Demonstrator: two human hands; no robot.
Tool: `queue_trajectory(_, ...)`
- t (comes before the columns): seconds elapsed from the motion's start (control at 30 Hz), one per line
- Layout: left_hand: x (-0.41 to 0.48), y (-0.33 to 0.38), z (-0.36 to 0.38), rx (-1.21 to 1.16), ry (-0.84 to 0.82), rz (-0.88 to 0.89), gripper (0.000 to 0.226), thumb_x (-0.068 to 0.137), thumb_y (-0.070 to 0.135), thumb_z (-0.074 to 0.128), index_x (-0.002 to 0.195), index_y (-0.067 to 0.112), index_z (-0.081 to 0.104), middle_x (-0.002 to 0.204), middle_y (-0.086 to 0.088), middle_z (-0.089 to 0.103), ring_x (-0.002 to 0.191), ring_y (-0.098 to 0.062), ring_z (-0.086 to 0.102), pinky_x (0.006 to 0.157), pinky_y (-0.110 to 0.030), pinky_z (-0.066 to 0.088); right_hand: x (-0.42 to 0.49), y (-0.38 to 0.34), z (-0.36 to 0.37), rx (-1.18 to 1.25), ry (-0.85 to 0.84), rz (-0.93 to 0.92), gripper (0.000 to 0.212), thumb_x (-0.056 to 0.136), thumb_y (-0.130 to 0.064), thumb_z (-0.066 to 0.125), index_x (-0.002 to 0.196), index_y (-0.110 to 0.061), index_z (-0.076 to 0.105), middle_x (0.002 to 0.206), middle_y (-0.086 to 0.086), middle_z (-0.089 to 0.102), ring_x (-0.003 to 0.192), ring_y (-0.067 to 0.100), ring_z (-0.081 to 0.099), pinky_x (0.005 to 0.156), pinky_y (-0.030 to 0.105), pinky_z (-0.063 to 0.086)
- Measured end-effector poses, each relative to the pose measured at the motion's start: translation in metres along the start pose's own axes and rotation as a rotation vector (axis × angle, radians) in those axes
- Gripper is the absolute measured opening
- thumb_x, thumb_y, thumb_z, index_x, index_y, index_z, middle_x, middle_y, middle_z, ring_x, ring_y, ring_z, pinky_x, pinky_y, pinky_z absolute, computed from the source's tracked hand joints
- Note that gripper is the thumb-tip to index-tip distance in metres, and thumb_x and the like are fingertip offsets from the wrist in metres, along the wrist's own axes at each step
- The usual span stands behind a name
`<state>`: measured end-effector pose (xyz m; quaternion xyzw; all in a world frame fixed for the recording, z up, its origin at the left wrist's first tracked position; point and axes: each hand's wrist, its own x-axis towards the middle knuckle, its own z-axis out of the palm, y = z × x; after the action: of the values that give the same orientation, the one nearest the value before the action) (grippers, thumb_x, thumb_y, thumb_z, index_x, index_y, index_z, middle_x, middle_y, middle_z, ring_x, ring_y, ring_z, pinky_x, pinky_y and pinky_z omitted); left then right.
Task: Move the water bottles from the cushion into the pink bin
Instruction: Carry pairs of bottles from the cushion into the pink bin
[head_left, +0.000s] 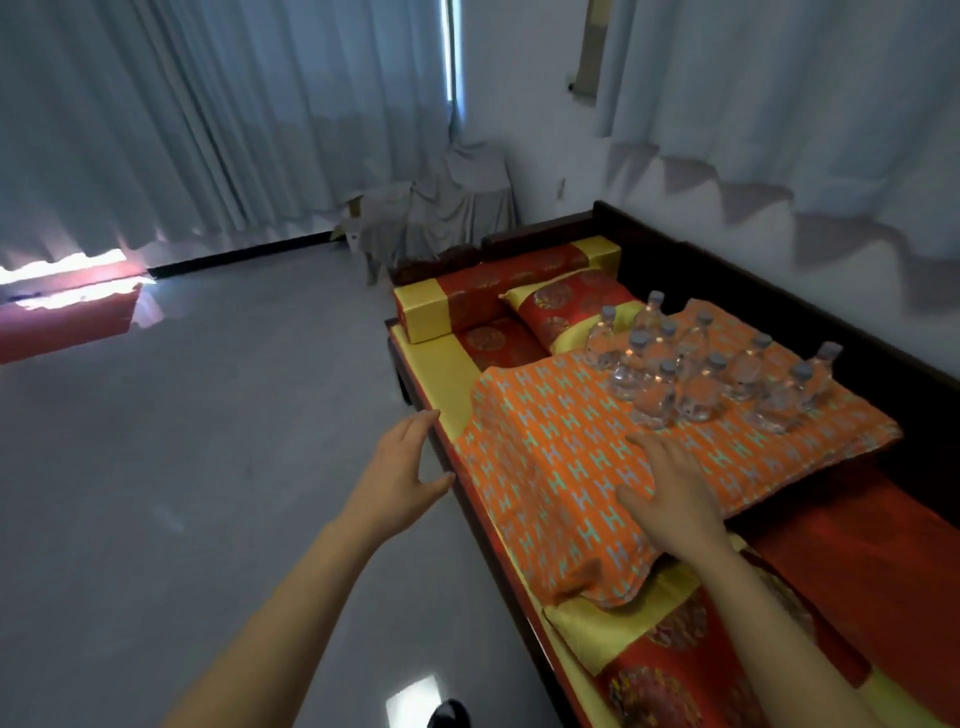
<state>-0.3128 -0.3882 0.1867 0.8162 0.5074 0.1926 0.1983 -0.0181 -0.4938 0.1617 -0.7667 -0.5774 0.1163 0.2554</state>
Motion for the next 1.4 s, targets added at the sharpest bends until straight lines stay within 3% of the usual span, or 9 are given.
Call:
queue_trajectory(0.2,0.141,-0.042,0.006,-0.064,-0.091,0.099,0.074,0.082,0.029,0.070,0.145,0.017,0.032,0.148,-0.003,0.039,0.133,-0.019,0.038,0.101,-0.018,0.030,0.090,-0.008,0.022,0.070,0.081,0.156,0.064,0.074,-0.018,0.075,0.133,-0.017,0.051,0.132,0.009,0.052,0.122,0.032,0.047,0.101,0.042,0.039)
queue_trajectory(0.3,0.182,-0.043,0.025,-0.106,-0.183,0.120,0.074,0.082,0.029,0.071,0.145,0.014,0.033,0.147,-0.006,0.040,0.136,-0.021,0.035,0.108,-0.027,0.028,0.107,-0.002,0.029,0.069,0.078,0.245,0.064,0.074,-0.015,0.075,0.133,-0.017,0.051,0.133,0.009,0.052,0.124,0.032,0.045,0.102,0.041,0.036)
queue_trajectory(0.7,0.385,0.001,0.137,-0.126,-0.452,0.412,0.075,0.081,0.032,0.071,0.144,0.011,0.036,0.144,-0.008,0.044,0.131,-0.025,0.042,0.107,-0.032,0.032,0.199,0.087,0.043,0.130,0.259,0.659,0.069,0.067,-0.006,0.082,0.129,0.000,0.053,0.129,0.023,0.055,0.122,0.040,0.049,0.104,0.045,0.035)
queue_trajectory(0.97,0.483,0.014,0.198,-0.227,-0.601,0.418,0.078,0.078,0.032,0.075,0.143,0.012,0.036,0.142,-0.006,0.047,0.130,-0.022,0.045,0.106,-0.042,0.038,0.274,0.118,0.057,0.385,0.315,0.865,0.080,0.071,-0.012,0.082,0.140,-0.009,0.041,0.138,0.015,0.050,0.127,0.032,0.047,0.106,0.048,0.038)
queue_trajectory(1.03,0.497,0.015,0.210,-0.286,-0.657,0.433,0.074,0.075,0.030,0.077,0.138,0.014,0.042,0.136,-0.001,0.053,0.125,-0.014,0.048,0.106,-0.030,0.037,0.286,0.122,0.066,0.441,0.337,0.898,0.083,0.070,-0.008,0.083,0.141,-0.007,0.039,0.141,0.016,0.048,0.130,0.033,0.045,0.107,0.049,0.038)
queue_trajectory(1.13,0.525,0.023,0.232,-0.357,-0.704,0.441,0.078,0.067,0.028,0.082,0.133,0.022,0.041,0.122,0.016,0.050,0.112,0.009,0.044,0.089,-0.002,0.031,0.296,0.128,0.080,0.462,0.384,0.957,0.087,0.069,-0.008,0.083,0.142,-0.009,0.037,0.138,0.016,0.049,0.127,0.033,0.048,0.105,0.049,0.040)
queue_trajectory(1.23,0.544,0.029,0.256,-0.364,-0.804,0.365,0.096,0.067,0.021,0.085,0.145,0.008,0.031,0.132,0.008,0.042,0.121,-0.003,0.039,0.096,-0.013,0.030,0.293,0.138,0.096,0.418,0.462,1.003,0.090,0.062,-0.005,0.087,0.139,-0.004,0.040,0.134,0.018,0.054,0.122,0.034,0.052,0.101,0.050,0.042)
queue_trajectory(1.33,0.555,0.029,0.277,-0.401,-0.865,0.385,0.085,0.063,0.015,0.087,0.134,0.016,0.039,0.117,0.019,0.054,0.104,0.016,0.052,0.082,-0.003,0.038,0.294,0.144,0.106,0.437,0.488,1.016,0.084,0.061,0.000,0.085,0.135,-0.004,0.046,0.130,0.014,0.058,0.117,0.033,0.056,0.096,0.048,0.046)
queue_trajectory(1.4,0.561,0.030,0.296,-0.394,-0.888,0.400,0.081,0.061,0.012,0.088,0.127,0.021,0.043,0.112,0.015,0.057,0.100,0.009,0.057,0.081,-0.008,0.043,0.297,0.149,0.117,0.397,0.521,1.048,0.082,0.059,-0.002,0.085,0.133,-0.007,0.048,0.125,0.006,0.060,0.114,0.030,0.058,0.093,0.041,0.047)
